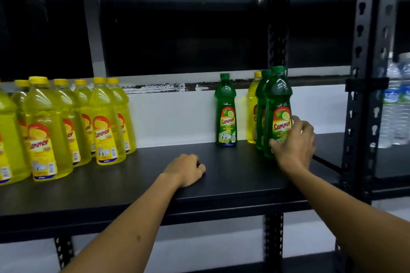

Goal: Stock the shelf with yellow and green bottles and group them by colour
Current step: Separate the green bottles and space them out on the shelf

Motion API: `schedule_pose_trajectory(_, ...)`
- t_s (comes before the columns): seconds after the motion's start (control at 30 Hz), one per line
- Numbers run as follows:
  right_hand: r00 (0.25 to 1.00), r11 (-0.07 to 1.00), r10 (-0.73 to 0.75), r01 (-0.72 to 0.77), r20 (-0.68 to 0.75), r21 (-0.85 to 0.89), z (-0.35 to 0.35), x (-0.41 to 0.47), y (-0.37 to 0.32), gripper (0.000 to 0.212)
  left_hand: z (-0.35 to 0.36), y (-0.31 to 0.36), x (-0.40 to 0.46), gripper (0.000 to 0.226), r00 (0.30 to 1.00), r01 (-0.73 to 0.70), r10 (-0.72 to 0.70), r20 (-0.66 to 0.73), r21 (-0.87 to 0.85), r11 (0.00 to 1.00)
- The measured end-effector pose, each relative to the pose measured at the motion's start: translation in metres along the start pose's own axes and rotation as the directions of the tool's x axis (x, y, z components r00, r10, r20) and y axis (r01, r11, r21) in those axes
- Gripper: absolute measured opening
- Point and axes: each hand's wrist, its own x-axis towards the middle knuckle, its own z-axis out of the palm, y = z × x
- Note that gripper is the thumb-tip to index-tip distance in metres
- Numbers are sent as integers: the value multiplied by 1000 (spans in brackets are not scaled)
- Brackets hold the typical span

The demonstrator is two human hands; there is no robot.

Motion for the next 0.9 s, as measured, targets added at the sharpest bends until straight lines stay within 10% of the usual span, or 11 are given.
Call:
schedule_pose_trajectory(0.17, 919, 901, 205, -311, 336, 301, 21, 27, 26, 104, 9, -5, 27, 43, 999, 36, -36, -10, -37, 999)
schedule_pose_trajectory(0.27, 941, 964, 159, -214, 300, 159, 25, 28, 26, 74, 12, -9, 38, 48, 998, 55, -54, 15, -38, 998)
schedule_pose_trajectory(0.57, 915, 997, -81, 70, 396, 43, 54, 7, -21, 83, 11, -3, 38, 46, 997, 54, -54, 56, 2, 999)
schedule_pose_trajectory(0.9, 907, 999, -7, -11, 422, 40, 108, 6, -66, 88, 14, -8, 40, 48, 998, 36, -36, 43, 3, 999)
